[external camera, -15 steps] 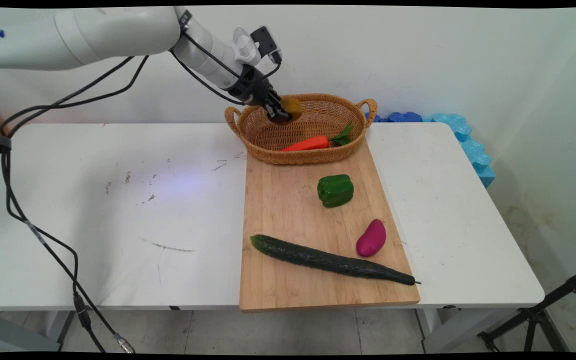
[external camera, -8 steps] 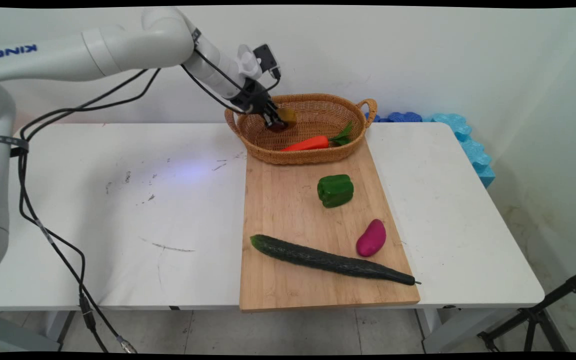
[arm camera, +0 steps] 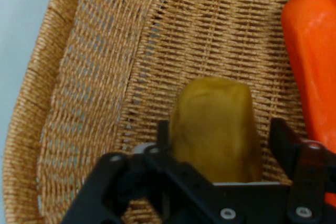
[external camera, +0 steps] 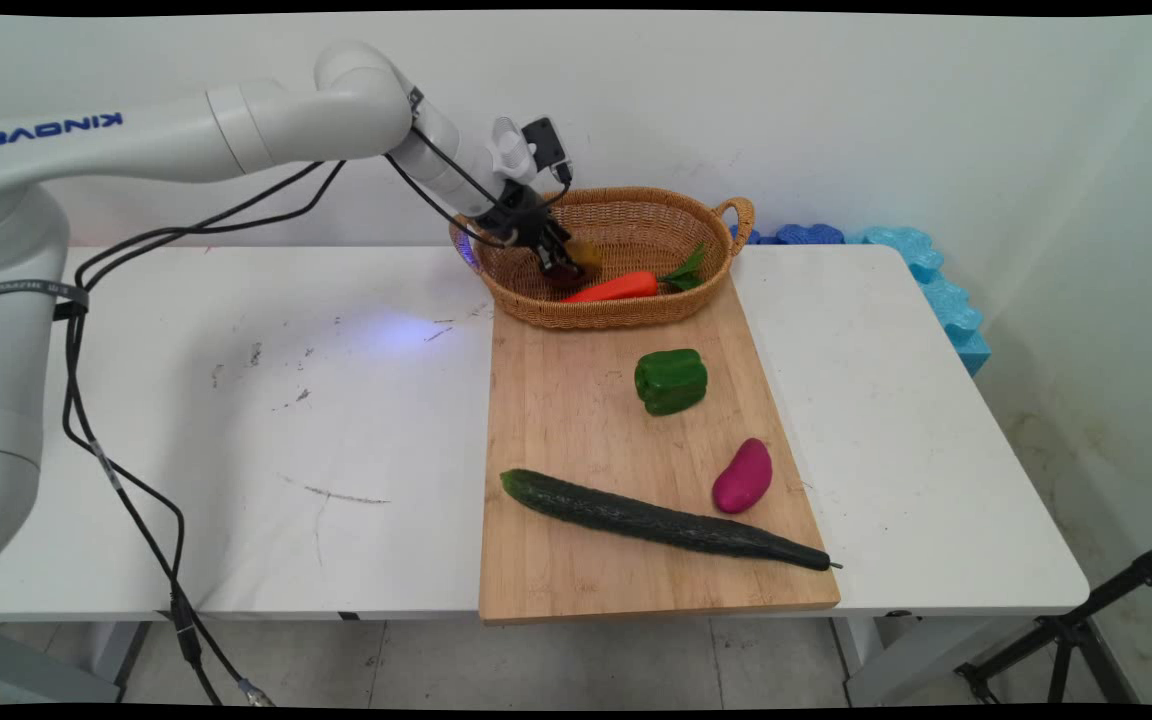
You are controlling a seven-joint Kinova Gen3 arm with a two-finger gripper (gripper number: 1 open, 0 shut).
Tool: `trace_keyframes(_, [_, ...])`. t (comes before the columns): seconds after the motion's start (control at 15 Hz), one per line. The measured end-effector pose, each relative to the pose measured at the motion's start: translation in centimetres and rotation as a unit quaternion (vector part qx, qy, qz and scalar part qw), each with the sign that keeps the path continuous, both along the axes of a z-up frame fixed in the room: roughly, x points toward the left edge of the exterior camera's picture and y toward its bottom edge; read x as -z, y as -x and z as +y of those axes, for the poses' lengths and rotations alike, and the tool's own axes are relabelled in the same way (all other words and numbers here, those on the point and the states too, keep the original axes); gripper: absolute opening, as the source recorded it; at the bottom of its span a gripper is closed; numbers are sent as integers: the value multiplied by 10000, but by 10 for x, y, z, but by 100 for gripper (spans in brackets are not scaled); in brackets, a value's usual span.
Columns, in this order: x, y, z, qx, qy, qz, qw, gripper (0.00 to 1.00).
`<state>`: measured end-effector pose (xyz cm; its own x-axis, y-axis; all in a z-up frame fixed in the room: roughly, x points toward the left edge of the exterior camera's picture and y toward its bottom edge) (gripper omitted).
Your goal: Place the picked object in the vegetable basket
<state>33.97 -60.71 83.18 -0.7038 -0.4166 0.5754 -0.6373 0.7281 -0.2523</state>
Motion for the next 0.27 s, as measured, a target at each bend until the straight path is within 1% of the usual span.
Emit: trace_keyframes(0.27, [6, 2, -4, 61, 24, 2, 10000, 100])
